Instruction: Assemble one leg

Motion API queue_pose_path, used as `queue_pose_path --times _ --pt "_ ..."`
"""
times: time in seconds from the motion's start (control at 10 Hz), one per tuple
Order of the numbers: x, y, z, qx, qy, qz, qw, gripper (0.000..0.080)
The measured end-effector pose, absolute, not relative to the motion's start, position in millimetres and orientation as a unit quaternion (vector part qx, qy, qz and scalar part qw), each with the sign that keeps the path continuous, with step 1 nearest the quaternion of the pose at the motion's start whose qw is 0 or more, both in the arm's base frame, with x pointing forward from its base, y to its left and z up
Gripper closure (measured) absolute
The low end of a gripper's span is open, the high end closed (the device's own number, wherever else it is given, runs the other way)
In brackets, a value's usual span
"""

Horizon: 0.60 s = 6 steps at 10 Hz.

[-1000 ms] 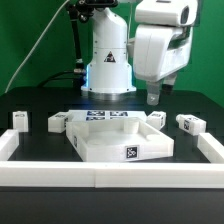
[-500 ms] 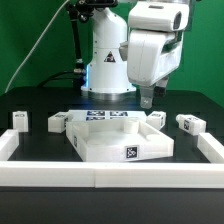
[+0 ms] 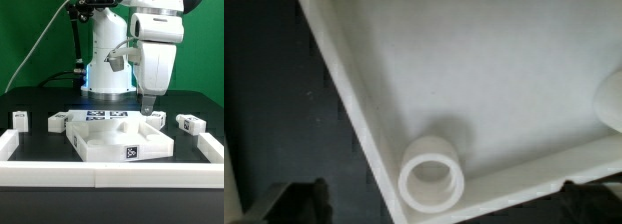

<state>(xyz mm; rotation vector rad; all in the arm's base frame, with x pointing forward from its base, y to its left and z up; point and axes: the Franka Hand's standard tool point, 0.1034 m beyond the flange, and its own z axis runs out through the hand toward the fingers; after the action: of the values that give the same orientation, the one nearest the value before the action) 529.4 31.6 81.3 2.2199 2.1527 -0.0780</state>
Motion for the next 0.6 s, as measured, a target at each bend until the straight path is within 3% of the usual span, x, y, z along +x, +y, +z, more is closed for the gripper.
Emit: queue_pose_path --times 0.3,0.6 --pt "529 31 80.2 0.717 0.696 -0.026 0.024 0.0150" --pt "512 -1 64.7 0.626 0.780 -0.013 0.014 0.0150"
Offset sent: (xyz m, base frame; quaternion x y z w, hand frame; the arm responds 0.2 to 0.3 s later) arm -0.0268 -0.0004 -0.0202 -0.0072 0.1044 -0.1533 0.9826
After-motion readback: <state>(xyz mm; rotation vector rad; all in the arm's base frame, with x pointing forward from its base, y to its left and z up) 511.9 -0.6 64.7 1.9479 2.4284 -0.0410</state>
